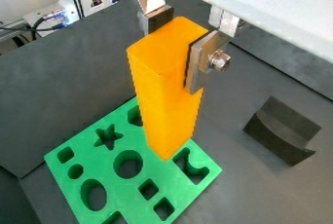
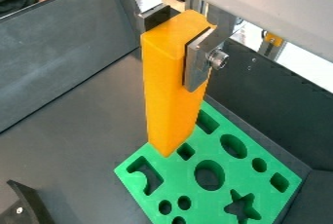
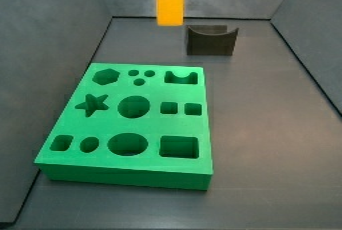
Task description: Insert the rectangle object.
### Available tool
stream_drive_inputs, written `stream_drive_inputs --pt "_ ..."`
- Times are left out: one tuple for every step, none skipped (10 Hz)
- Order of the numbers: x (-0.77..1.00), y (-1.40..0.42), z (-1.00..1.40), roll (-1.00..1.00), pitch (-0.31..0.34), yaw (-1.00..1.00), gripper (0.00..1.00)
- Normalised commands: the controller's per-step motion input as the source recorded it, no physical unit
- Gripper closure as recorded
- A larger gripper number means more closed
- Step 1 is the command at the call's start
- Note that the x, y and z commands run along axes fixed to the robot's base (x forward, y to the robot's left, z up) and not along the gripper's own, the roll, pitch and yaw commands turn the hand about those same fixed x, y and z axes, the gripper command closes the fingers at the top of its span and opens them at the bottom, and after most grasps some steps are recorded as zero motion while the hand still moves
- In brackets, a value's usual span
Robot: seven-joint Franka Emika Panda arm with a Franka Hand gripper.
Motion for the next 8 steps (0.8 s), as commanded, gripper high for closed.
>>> stream_drive_inputs --pt "0.00 -0.24 -0.08 0.05 0.004 -0.63 1.00" --pt "0.04 -0.30 -0.06 0.01 0.000 -0.84 1.00" --pt "0.00 -0.30 -0.06 0.01 0.000 -0.87 1.00" --pt "0.01 -0.31 -0.07 0.01 0.000 -0.86 1.00" --pt "0.03 -0.31 -0.07 0.01 -0.001 -0.87 1.00" --pt "0.08 -0.32 -0.07 0.01 -0.001 -0.83 1.00" --pt "0.23 -0.34 -0.08 0.01 -0.004 -0.71 1.00" --pt "0.21 -0.34 -0.08 0.01 -0.003 -0.73 1.00"
